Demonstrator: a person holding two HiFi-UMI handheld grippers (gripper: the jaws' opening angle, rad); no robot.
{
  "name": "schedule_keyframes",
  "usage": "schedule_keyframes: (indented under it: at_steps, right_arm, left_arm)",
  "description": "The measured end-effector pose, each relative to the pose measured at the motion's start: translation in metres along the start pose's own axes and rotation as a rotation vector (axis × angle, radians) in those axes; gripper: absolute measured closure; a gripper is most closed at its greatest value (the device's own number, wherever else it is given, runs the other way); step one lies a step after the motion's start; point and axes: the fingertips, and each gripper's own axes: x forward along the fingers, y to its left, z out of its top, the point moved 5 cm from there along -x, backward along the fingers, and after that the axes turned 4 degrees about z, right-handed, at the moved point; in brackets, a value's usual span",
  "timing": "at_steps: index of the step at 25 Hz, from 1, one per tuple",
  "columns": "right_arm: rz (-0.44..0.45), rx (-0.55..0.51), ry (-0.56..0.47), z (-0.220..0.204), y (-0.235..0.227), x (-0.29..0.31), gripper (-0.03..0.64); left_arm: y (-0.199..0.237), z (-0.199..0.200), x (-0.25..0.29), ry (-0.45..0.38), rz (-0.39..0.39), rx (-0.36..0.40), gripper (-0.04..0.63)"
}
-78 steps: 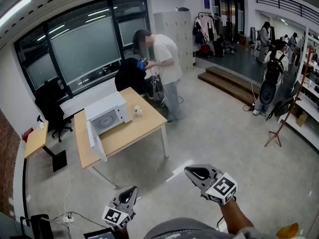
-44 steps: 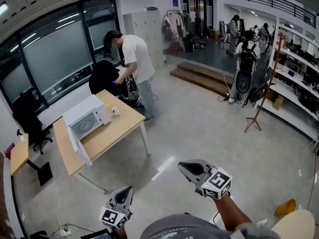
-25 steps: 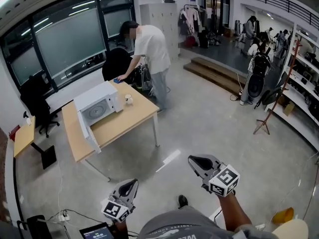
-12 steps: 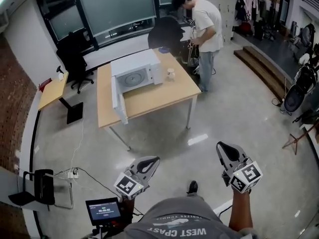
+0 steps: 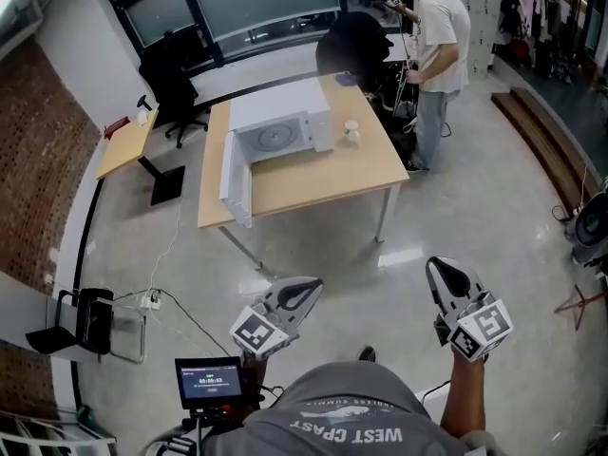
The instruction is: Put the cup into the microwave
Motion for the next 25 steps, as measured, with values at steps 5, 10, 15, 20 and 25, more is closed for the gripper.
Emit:
schedule_keyframes:
  at_steps: [5,10,15,20,25]
  right_arm:
    - [0.046,0.005,-0.009,-0.003,-0.050,0.007,0.600]
    - [0.060,0.038,-0.004,-0.018,-0.080,0.013,0.600]
    - [0.052,0.076,0.016,-0.029,-0.100,0.024,0.600]
    - [0.040,0.072,0.033,-0.035,-0.111,0.055,0.600]
    - [0.023,0.051,0.028,-0.031,-0.115,0.091,0.600]
  left_arm:
    - [0.000,0.007,0.046,0.017,0.027,0.018,0.574]
    - [0.004,0.005,0.070,0.058,0.034,0.030,0.574]
    - [0.018,0.001,0.089,0.093,0.039,0.014,0.574]
    - [0.052,-0.009,0.099,0.069,0.029,0.009,0.574]
    - [0.095,-0.011,0.106,0.029,0.013,0.030,0.574]
